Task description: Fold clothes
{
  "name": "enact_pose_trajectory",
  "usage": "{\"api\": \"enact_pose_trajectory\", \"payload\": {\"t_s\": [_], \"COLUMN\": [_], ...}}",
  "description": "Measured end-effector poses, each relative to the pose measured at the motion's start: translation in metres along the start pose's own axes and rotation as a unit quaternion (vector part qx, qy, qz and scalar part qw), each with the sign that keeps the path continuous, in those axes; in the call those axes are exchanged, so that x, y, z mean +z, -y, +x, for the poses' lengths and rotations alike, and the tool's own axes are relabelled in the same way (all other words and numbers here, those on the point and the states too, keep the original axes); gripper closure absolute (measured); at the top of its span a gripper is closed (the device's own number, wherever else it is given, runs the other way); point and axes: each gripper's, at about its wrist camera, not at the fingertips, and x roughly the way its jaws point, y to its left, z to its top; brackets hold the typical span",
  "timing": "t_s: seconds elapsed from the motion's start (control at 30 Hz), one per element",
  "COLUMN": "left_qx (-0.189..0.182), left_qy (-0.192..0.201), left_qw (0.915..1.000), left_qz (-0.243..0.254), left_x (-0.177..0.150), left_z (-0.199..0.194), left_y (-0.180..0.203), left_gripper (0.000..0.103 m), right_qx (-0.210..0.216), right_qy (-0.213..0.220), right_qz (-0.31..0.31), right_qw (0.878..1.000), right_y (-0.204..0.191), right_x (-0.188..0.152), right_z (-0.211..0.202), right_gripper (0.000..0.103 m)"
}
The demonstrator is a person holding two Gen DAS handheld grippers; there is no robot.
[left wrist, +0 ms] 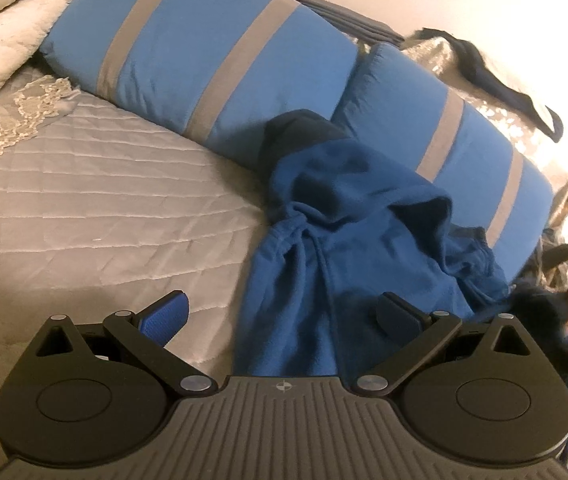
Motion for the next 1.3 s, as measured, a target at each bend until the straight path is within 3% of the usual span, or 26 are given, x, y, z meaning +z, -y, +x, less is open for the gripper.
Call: {"api": "enact_pose_trajectory", "payload": {"t_s": [0.23, 0.37, 0.53, 0.6, 0.77, 0.8, 0.9, 1.1, 1.3], "left_qx": [-0.017, -0.028, -0.047, -0.059, -0.09, -0.096, -0.112, -0.128, -0.122], "left_qy": [0.005, 0.012, 0.018, 0.018, 0.019, 0.02, 0.021, 0.014, 0.009], "left_qw": [0.9996, 0.9989, 0.997, 0.9957, 0.99, 0.9883, 0.9819, 0.9683, 0.9695], "left_qz": [0.021, 0.035, 0.058, 0.068, 0.106, 0.117, 0.151, 0.214, 0.212], "left_x": [-0.005, -0.007, -0.012, -0.015, -0.025, -0.028, -0.036, -0.057, -0.061], "left_z": [-0.004, -0.007, -0.008, -0.008, -0.009, -0.01, -0.012, -0.012, -0.009], "left_y": [0.009, 0.014, 0.022, 0.027, 0.043, 0.047, 0.059, 0.08, 0.079], "left_gripper": [0.002, 0.002, 0.002, 0.002, 0.002, 0.002, 0.002, 0.002, 0.002], "right_qx": [-0.032, -0.025, -0.01, -0.017, -0.017, -0.014, -0.017, -0.018, -0.009], "right_qy": [-0.039, -0.085, -0.141, -0.147, -0.151, -0.152, -0.139, -0.128, -0.124], "right_qz": [0.054, 0.113, 0.185, 0.198, 0.224, 0.23, 0.232, 0.236, 0.282], "right_qw": [0.997, 0.99, 0.973, 0.969, 0.963, 0.961, 0.963, 0.963, 0.951], "right_y": [0.08, 0.114, 0.134, 0.135, 0.146, 0.147, 0.15, 0.156, 0.173], "right_x": [-0.041, -0.076, -0.123, -0.137, -0.156, -0.158, -0.161, -0.164, -0.182], "right_z": [-0.038, -0.048, -0.054, -0.059, -0.064, -0.065, -0.07, -0.071, -0.065], "right_gripper": [0.095, 0.095, 0.095, 0.102, 0.101, 0.099, 0.075, 0.044, 0.033]}}
